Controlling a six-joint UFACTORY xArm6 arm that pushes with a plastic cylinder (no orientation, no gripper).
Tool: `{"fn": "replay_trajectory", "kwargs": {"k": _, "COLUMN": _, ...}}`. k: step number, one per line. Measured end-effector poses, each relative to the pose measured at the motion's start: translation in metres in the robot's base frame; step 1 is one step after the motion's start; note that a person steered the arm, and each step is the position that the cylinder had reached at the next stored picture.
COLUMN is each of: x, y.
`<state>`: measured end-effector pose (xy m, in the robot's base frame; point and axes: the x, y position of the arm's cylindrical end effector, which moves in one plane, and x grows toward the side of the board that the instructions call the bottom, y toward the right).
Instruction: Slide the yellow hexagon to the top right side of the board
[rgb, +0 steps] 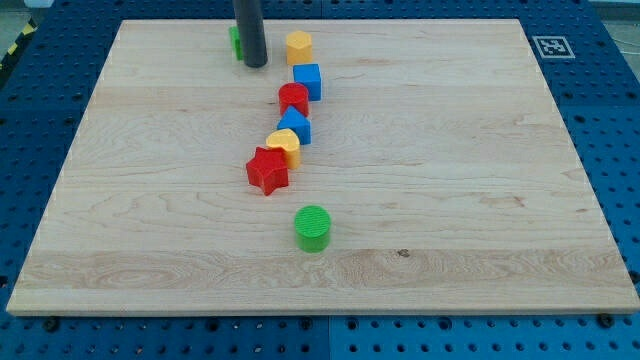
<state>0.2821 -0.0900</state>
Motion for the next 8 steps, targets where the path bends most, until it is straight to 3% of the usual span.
{"fn": "replay_trajectory", "kwargs": {"k": 5, "x": -0.003, "y": 0.068}}
{"fn": "replay_trajectory", "kwargs": {"k": 8, "x": -0.063, "y": 0.068}}
